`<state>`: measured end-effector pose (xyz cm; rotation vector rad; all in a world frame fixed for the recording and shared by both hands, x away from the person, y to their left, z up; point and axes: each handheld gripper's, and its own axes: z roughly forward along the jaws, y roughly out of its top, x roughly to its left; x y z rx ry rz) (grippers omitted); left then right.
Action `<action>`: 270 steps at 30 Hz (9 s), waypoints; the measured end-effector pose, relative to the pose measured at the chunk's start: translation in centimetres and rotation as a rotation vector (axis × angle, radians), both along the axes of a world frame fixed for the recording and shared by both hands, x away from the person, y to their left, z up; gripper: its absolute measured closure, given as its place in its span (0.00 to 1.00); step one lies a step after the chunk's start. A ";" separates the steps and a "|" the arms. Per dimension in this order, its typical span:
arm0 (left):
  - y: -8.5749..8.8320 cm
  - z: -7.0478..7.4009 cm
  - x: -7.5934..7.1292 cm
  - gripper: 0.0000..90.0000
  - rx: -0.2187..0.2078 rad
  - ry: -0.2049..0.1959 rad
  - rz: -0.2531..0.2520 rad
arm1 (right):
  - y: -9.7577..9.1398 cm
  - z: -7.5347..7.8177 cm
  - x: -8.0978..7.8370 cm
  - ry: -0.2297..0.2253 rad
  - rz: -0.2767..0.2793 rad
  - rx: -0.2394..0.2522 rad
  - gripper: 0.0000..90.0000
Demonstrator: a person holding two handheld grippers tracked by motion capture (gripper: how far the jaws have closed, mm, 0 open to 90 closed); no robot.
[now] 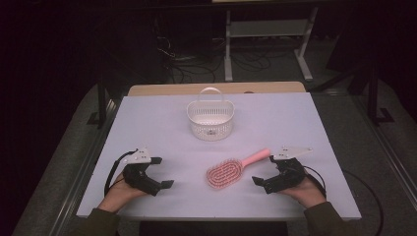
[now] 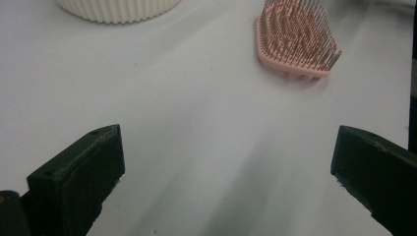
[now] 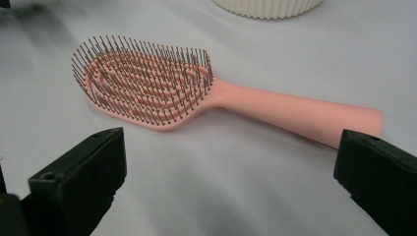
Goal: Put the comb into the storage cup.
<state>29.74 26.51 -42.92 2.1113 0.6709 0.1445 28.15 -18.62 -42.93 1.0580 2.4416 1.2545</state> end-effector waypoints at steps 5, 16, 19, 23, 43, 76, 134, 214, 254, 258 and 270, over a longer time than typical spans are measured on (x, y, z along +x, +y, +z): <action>0.0 -0.2 0.2 0.00 -0.005 0.006 -0.001 | -0.1 0.1 0.2 0.003 -0.002 0.010 0.00; 0.2 -0.1 0.1 0.00 -0.025 -0.004 0.006 | 0.1 0.2 0.3 0.005 0.002 -0.007 0.00; 0.1 -0.1 0.1 0.00 -0.020 -0.005 0.000 | 0.1 0.2 0.2 0.004 0.003 -0.009 0.00; 0.0 -0.2 0.0 0.00 -0.021 -0.002 -0.004 | 0.2 0.5 0.5 0.007 -0.008 -0.019 0.00; -0.1 -0.2 0.1 0.00 -0.037 -0.003 -0.015 | 0.7 1.6 1.8 0.033 -0.009 -0.009 0.01; -0.2 -0.2 0.0 0.00 -0.039 -0.006 -0.027 | 1.7 2.8 4.2 0.034 -0.008 -0.055 0.01; -0.3 -0.4 0.1 0.00 -0.030 -0.007 -0.043 | 1.9 3.1 9.3 0.090 -0.048 -0.119 0.55; -0.3 -0.5 0.0 0.00 -0.018 -0.010 -0.045 | -0.2 0.3 9.4 0.189 -0.097 -0.254 0.99; -0.3 -0.5 -0.1 0.00 -0.025 -0.011 -0.034 | -1.8 0.3 6.3 0.182 -0.051 -0.273 0.99; -0.3 -0.6 -0.1 0.00 -0.024 -0.011 -0.033 | -2.0 0.2 5.7 0.181 -0.041 -0.289 0.99; -0.2 -0.7 -0.1 0.00 -0.025 -0.007 -0.032 | -2.2 0.2 4.6 0.184 -0.024 -0.295 0.99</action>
